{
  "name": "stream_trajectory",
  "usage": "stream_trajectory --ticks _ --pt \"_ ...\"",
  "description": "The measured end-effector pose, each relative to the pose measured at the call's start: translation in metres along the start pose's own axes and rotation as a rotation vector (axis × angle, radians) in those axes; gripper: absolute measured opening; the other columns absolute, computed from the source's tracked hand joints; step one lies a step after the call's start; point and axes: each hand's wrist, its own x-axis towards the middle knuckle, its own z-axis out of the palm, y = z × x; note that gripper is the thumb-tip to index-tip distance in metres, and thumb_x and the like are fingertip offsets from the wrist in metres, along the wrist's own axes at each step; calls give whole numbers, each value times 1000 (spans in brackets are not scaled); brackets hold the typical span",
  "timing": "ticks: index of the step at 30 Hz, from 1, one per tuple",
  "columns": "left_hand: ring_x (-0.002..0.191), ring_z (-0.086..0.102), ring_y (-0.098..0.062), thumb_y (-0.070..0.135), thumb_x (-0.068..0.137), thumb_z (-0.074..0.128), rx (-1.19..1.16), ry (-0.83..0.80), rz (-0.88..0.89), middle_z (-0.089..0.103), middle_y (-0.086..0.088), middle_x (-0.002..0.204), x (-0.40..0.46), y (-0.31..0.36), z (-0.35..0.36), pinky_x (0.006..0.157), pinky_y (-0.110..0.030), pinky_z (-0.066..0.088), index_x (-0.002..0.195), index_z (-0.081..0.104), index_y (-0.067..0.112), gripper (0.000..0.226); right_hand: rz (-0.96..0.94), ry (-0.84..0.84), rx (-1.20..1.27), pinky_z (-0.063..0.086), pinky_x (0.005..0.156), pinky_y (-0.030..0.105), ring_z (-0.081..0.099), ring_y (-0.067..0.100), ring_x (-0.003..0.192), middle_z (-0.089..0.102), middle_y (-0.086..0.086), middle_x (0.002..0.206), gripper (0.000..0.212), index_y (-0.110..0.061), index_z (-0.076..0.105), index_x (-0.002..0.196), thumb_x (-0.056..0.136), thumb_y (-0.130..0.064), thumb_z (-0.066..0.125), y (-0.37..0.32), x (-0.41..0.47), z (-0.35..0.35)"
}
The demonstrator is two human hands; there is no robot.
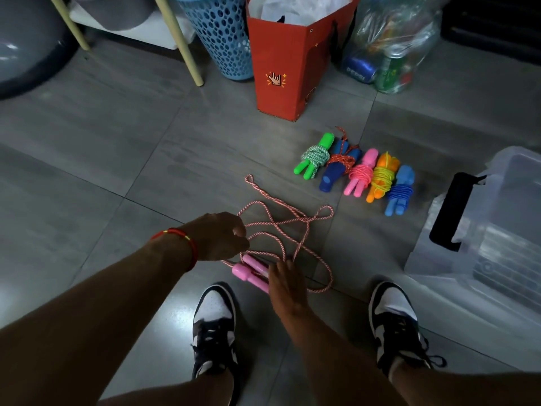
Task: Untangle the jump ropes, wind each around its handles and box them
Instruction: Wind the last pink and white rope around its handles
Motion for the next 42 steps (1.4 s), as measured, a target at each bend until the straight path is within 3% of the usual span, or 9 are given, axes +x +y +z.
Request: stream_trajectory --ticks 3,6,12,15,19,27,31,35,42 --pt "85 52 -9 35 101 53 32 -12 -1 55 7 111 -2 0 -1 66 -18 40 124 63 27 26 57 -15 7 42 103 44 47 30 127 61 8 131 32 -15 59 123 93 -22 65 7 5 1" --pt "81 53 -5 33 101 53 64 -19 23 58 10 102 -7 6 -7 65 -18 39 122 63 29 24 109 13 193 35 109 46 52 29 125 67 4 122 30 -22 62 119 91 -32 63 18 2 -18" --pt "108 56 -16 25 95 60 183 25 151 51 1 143 -21 33 -28 91 -23 45 137 56 27 42 -55 -200 646 54 74 34 62 14 68 65 -9 66 29 -34 69 70 90 -54 63 20 -1 -148" --pt "107 59 -20 17 93 60 198 55 234 53 -3 142 -32 51 -31 78 -15 39 141 49 19 50 -135 -320 755 44 83 34 64 16 77 70 2 76 34 -29 72 70 93 -52 62 9 -13 -236" --pt "107 58 -24 30 100 55 178 157 304 60 -11 132 -52 71 -33 76 -19 34 139 47 13 44 -186 -319 867 45 63 33 61 28 64 67 20 74 35 -11 74 93 96 -43 61 22 -28 -310" --pt "58 57 -21 35 100 57 -88 236 388 60 -5 80 -112 63 -41 57 -31 50 109 42 21 22 -286 -69 369 40 59 30 48 10 55 56 -6 60 35 -18 76 81 99 -40 56 67 -85 -401" --pt "77 62 -22 24 95 64 42 303 400 59 5 83 -138 60 -42 70 -27 47 89 49 27 17 -464 24 362 37 56 28 43 3 53 53 -6 61 32 -16 75 82 101 -35 57 58 -126 -416" --pt "93 65 -18 35 79 75 -158 327 567 69 1 98 -148 84 -32 85 -34 53 106 61 29 31 -547 144 402 41 59 32 46 5 58 58 -6 61 32 -18 73 75 100 -34 59 33 -143 -412" --pt "78 70 -19 35 105 48 -359 411 623 77 -6 82 -149 83 -44 83 -38 53 81 68 14 38 -418 164 356 38 57 28 44 6 51 50 -10 52 57 -13 64 69 92 -64 54 47 -123 -416"
